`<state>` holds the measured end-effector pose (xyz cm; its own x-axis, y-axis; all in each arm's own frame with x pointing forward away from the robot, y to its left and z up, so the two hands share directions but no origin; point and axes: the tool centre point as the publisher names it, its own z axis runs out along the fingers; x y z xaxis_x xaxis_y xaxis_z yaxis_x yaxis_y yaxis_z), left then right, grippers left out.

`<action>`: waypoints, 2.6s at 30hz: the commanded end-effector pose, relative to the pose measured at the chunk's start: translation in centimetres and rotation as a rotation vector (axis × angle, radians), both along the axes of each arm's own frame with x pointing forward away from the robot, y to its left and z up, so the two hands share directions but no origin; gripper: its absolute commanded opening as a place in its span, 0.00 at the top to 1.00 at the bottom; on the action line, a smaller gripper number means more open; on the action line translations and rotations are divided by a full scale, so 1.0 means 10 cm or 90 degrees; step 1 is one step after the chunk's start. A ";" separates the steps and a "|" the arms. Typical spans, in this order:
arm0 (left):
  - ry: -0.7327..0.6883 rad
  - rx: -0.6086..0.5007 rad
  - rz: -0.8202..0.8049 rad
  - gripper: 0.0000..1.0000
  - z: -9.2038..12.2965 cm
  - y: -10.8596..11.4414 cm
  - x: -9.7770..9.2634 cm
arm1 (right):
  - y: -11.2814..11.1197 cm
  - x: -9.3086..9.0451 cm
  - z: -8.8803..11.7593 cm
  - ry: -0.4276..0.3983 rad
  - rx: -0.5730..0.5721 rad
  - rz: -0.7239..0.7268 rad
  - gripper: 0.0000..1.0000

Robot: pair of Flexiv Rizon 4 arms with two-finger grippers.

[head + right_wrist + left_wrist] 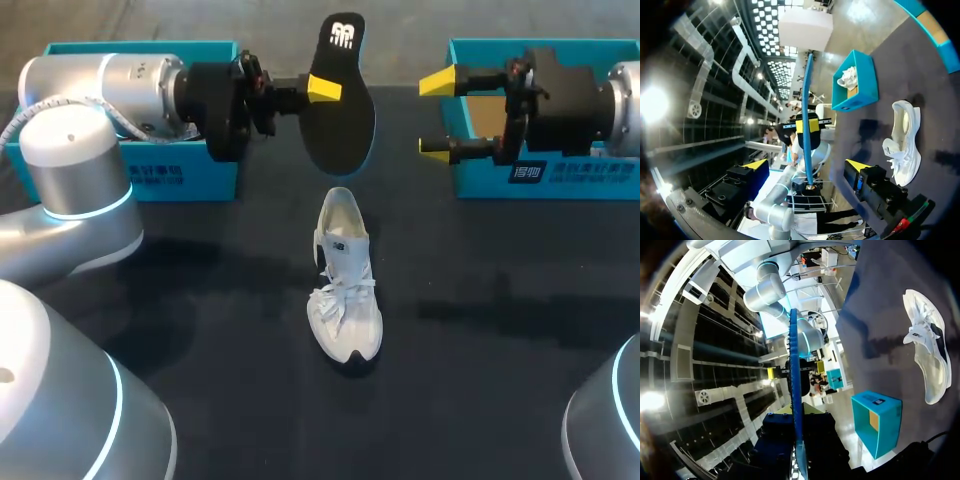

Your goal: Take the shoe out of the shoebox, open the shoe tongue, remove and reinsert the insole, then place the shoe into the shoebox

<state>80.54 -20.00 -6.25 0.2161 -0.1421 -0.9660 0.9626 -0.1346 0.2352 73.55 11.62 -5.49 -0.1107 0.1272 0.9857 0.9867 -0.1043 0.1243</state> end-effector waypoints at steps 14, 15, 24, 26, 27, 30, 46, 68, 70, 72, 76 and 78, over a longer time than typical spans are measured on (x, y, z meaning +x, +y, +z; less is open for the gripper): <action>0.421 0.073 -0.066 1.00 -0.11 0.08 -0.05 | 0.01 0.00 0.00 0.001 -0.001 -0.001 0.00; 0.445 0.070 -0.068 1.00 -0.13 0.11 -0.04 | 0.01 0.00 0.00 0.001 -0.001 -0.001 0.00; 0.780 0.103 -0.079 1.00 -0.14 0.34 0.04 | 0.01 0.00 0.00 0.001 -0.001 -0.001 0.00; 0.798 0.105 -0.085 1.00 -0.14 0.34 0.03 | 0.01 0.00 0.00 0.001 -0.001 -0.001 0.00; 0.810 0.096 -0.085 1.00 -0.13 0.36 0.04 | 0.01 0.00 0.00 0.001 -0.001 -0.001 0.00; 0.815 0.101 -0.078 1.00 -0.13 0.37 0.04 | 0.01 0.00 0.00 0.001 -0.001 -0.001 0.00; 0.984 0.105 -0.126 1.00 -0.06 0.40 -0.04 | 0.01 0.00 0.00 0.001 -0.001 -0.001 0.00; 1.568 0.200 -0.108 1.00 -0.02 0.29 -0.19 | 0.01 0.00 0.00 0.001 -0.001 -0.001 0.00; 1.656 0.211 -0.117 1.00 -0.03 0.30 -0.23 | 0.01 0.00 0.00 0.001 -0.001 -0.001 0.00; 1.717 0.226 -0.136 1.00 -0.04 0.30 -0.24 | 0.01 0.00 0.00 0.001 -0.001 -0.001 0.00; 1.802 0.217 -0.185 1.00 -0.02 0.31 -0.24 | 0.01 0.00 0.00 0.001 -0.001 -0.001 0.00; 1.825 0.214 -0.193 1.00 -0.02 0.31 -0.24 | 0.01 0.00 0.00 0.001 -0.001 -0.001 0.00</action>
